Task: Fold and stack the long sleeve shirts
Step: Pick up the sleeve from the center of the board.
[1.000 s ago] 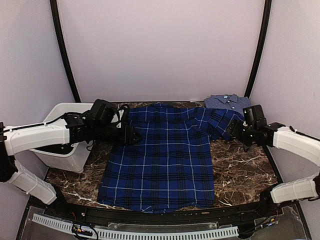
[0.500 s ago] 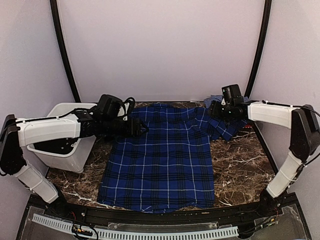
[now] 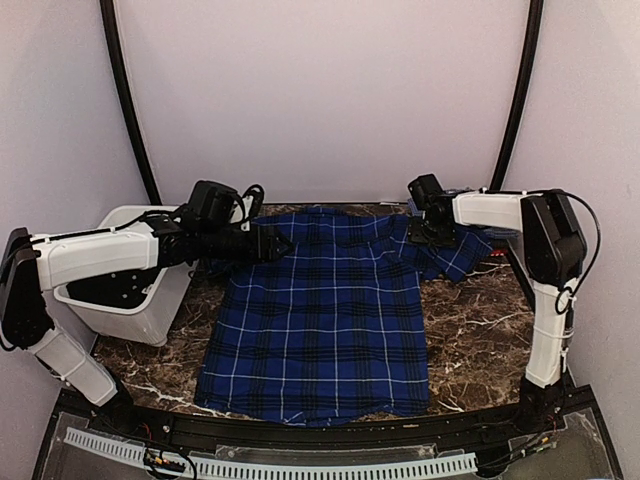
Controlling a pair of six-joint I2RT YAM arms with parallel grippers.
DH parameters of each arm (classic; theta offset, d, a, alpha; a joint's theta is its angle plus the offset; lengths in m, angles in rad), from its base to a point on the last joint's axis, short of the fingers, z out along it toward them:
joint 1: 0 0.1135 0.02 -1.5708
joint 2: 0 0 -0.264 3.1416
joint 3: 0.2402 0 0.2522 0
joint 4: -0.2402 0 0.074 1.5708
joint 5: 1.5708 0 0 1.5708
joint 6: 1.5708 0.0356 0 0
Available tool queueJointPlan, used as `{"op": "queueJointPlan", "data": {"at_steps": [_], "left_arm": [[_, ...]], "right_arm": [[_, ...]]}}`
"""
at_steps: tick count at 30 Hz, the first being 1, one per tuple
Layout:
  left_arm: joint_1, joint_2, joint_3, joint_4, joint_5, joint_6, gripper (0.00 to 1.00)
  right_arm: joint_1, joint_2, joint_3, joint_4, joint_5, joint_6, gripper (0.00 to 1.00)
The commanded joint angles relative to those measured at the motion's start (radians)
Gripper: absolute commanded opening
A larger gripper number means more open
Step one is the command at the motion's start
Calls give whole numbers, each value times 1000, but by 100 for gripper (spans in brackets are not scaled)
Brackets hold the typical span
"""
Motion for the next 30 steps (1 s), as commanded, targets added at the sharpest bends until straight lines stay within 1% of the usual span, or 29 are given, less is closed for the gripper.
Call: {"op": "queueJointPlan", "data": {"at_steps": [1,5,7,8,9,13,16,19,23,30], "left_arm": [[14,-23,28,17,31,33,72],[27,5,49,19,66,43,72],[31,21,61,12,73,48,72],[32,25,64,12,78,47,72],[35,31,67,13,80,46,72],[38,45,68,26,95,34,72],[40,55,68,39,111,25,72],[41,64,73,48,125,18,72],[44,84,87,57,144,6,72],[45,123,99,99,200,-43,72]], "right_arm": [[-3,57,64,-77,72,-8,82],[-4,63,49,-73,86,4,83],[-6,56,37,-76,100,10,81],[-8,48,27,-78,102,15,78],[-10,34,13,-74,99,20,74],[-28,-41,-64,-28,61,38,53],[-37,-86,-96,-6,40,36,39],[-38,-114,-108,-1,24,29,20],[-38,-178,-156,39,-20,3,0],[-11,-272,-215,116,-167,-75,0]]}}
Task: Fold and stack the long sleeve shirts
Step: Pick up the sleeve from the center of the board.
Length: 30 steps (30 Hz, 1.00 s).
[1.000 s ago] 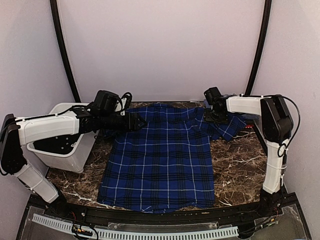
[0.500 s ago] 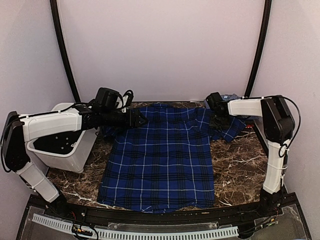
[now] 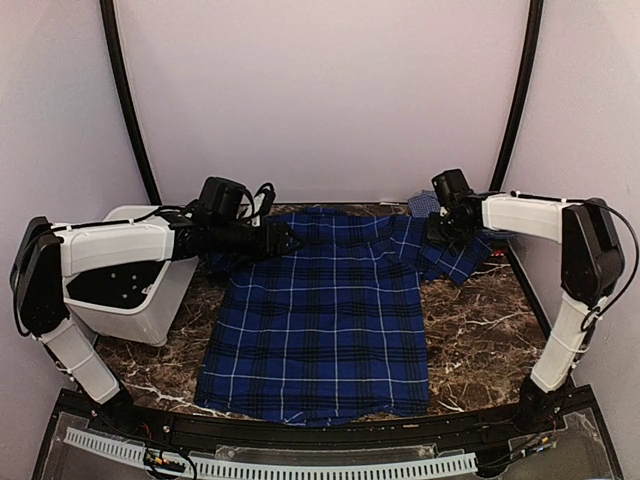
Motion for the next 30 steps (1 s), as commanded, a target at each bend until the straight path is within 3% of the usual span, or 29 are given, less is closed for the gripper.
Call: {"op": "queueJointPlan", "data": {"at_steps": [1,5,13,17,23,30], "left_arm": [[9,17,32,48,59,-35,72],[9,24,34,49,75,-42,72],[10,2,28,29,48,-27,72],[10,-4,33,14,39,-15,72],[10,0,34,15,38,-7,72],[11,19,34,30,51,-21,72]], "right_arm": [[24,-46,-20,85,-92,-52,0],[23,42,66,21,-29,-42,36],[-13,237,253,-62,42,39,61],[-36,252,254,-70,70,68,57],[-71,176,145,18,41,84,39],[-80,172,131,31,7,59,14]]}}
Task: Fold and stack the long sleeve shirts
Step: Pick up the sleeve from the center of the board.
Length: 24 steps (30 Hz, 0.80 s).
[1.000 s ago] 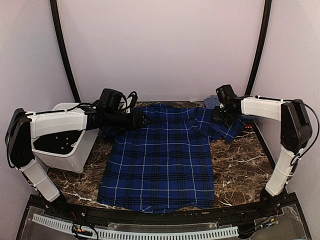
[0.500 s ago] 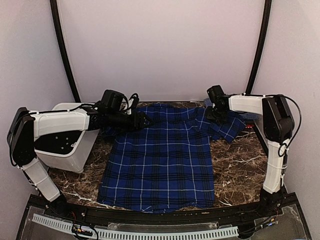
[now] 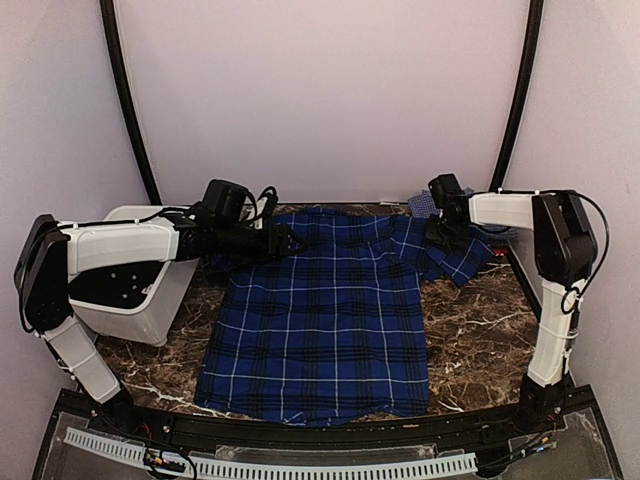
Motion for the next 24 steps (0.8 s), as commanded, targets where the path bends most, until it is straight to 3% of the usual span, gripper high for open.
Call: {"op": "queueJointPlan", "data": {"at_steps": [1,5,24], "left_arm": [[6,-15,32,7,10,3,72],[6,-17,31,12,10,4,73],[7,-23,31,-4,7,17,73]], "right_arm": [[-11,-31,-15,38,-7,-8,12],[-11,-40,-19,52,-19,-15,0],[15,-136,-30,58,-110,-60,0]]}}
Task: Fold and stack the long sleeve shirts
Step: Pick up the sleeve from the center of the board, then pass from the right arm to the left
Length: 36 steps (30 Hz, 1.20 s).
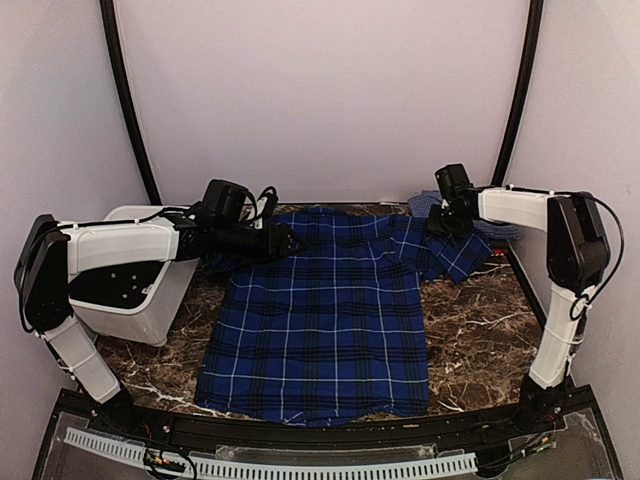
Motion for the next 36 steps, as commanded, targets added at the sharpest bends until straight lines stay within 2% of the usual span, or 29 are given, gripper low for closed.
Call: {"op": "queueJointPlan", "data": {"at_steps": [1,9,18,26,36], "left_arm": [[7,-23,32,-5,9,16,73],[7,-27,41,-12,10,29,73],[8,23,60,14,78,41,73],[-8,81,92,58,100,17,72],[-19,136,116,83,61,-8,72]], "right_arm": [[13,-51,-6,35,-34,-14,0],[53,-72,13,17,-92,-19,0],[214,-134,-2,127,-368,-21,0],[367,-56,77,207,-504,41,0],[447,69,192,245,-577,118,0]]}}
